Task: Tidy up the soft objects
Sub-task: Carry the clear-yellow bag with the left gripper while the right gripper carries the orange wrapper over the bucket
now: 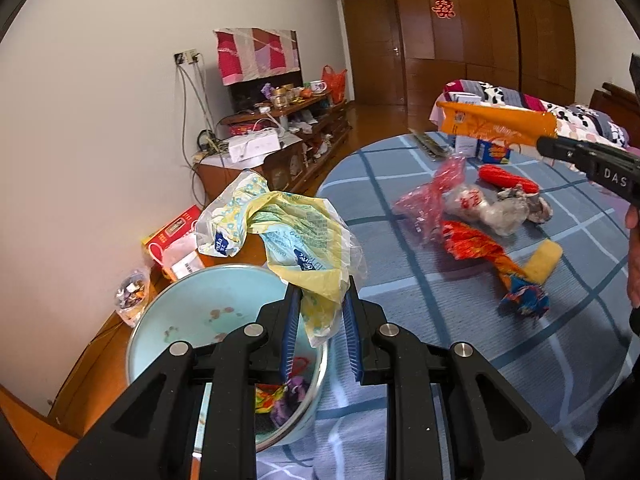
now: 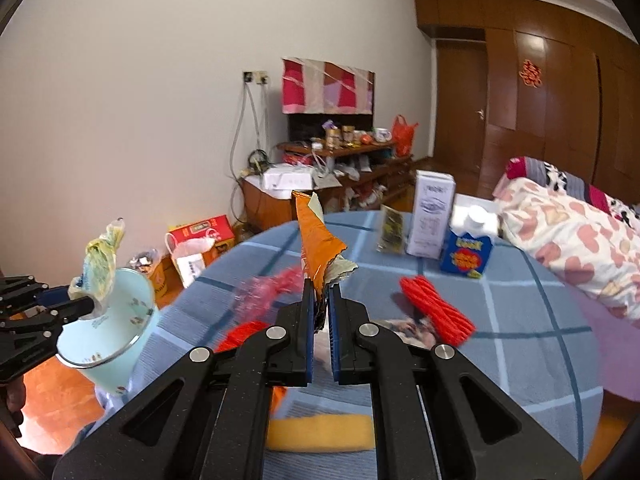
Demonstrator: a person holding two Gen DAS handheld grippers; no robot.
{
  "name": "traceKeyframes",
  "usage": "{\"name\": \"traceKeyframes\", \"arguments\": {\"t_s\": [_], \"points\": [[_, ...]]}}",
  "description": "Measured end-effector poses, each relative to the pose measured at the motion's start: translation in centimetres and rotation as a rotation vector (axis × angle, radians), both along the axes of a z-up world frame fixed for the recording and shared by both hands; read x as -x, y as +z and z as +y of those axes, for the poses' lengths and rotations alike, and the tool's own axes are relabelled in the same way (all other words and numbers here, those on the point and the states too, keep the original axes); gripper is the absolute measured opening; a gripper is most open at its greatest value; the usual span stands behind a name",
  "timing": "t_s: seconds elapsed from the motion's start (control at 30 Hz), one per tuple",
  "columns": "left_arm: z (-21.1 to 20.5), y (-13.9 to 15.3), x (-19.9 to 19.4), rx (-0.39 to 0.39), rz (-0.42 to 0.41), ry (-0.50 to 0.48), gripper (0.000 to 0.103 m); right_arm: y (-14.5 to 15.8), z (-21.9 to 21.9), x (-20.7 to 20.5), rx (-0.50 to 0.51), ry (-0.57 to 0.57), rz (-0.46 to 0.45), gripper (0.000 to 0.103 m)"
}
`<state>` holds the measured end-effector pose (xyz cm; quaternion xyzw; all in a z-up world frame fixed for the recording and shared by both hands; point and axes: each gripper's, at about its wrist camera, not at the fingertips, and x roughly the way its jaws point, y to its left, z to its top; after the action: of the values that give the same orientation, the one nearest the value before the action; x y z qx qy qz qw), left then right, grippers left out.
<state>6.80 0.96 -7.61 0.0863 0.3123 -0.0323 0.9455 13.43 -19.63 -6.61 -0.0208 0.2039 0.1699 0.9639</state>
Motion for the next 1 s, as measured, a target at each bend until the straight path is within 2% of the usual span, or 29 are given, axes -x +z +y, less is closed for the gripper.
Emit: {"name": "traceKeyframes", "arguments": {"t_s": [0.4, 1.0], "points": [[3.2, -0.1, 0.4, -0.004, -0.013, 0.088, 0.021, -0.8, 4.5, -0.1, 0.006, 0.101, -0.014, 0.007], [6.3, -0.2, 0.9, -0.02, -0.018, 0.153, 0.021, -1.5, 10.2, 0.1, 0.038, 0.233, -0.038, 0.007]]}}
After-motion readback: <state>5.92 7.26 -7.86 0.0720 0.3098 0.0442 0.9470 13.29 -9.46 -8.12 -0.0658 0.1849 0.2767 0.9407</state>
